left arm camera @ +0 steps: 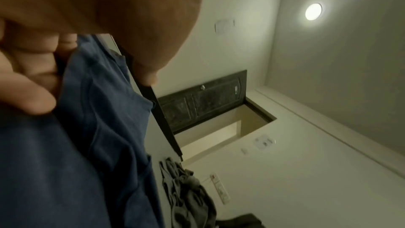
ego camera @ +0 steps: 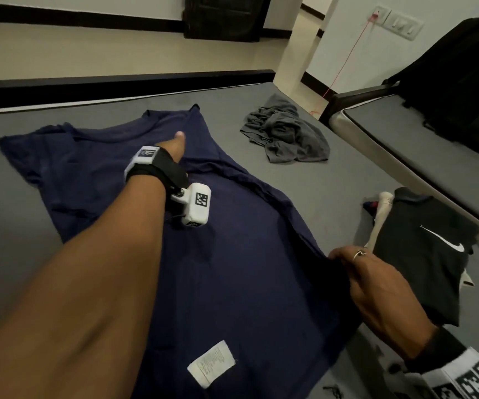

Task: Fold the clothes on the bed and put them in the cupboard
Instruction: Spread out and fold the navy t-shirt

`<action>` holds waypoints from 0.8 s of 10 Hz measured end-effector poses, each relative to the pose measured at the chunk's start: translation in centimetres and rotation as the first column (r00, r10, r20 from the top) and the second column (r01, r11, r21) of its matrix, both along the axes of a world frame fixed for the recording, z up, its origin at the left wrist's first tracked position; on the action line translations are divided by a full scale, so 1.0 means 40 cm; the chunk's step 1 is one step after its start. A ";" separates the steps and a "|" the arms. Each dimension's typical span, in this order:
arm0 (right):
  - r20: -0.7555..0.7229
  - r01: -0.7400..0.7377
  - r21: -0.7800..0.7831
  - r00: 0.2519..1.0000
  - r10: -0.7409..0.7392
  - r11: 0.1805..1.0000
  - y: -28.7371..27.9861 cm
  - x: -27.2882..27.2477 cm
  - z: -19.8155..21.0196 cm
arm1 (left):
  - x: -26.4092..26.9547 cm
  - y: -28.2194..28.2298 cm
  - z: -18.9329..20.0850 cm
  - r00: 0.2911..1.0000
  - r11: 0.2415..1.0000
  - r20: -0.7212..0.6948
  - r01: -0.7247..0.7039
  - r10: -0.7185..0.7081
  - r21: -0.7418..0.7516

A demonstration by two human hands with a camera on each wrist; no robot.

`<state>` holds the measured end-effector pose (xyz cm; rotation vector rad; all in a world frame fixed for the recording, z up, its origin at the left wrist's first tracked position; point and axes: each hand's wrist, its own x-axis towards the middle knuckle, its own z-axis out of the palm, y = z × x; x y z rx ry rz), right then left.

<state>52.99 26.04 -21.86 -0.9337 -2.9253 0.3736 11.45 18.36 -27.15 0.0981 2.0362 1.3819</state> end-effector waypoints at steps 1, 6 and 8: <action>-0.193 0.011 -0.240 0.979 -0.059 0.971 -0.011 0.005 0.003 | 0.007 0.011 -0.012 0.985 0.987 -0.154 0.054 -0.078 -0.149; 0.303 -0.329 -0.316 0.854 0.423 0.890 0.001 0.002 -0.022 | 0.024 -0.077 0.008 0.877 0.895 0.461 -0.308 0.136 0.322; 0.277 -0.364 -0.305 0.850 0.448 0.880 -0.023 -0.044 0.008 | 0.017 -0.096 0.015 0.810 0.789 0.542 -0.478 0.225 0.386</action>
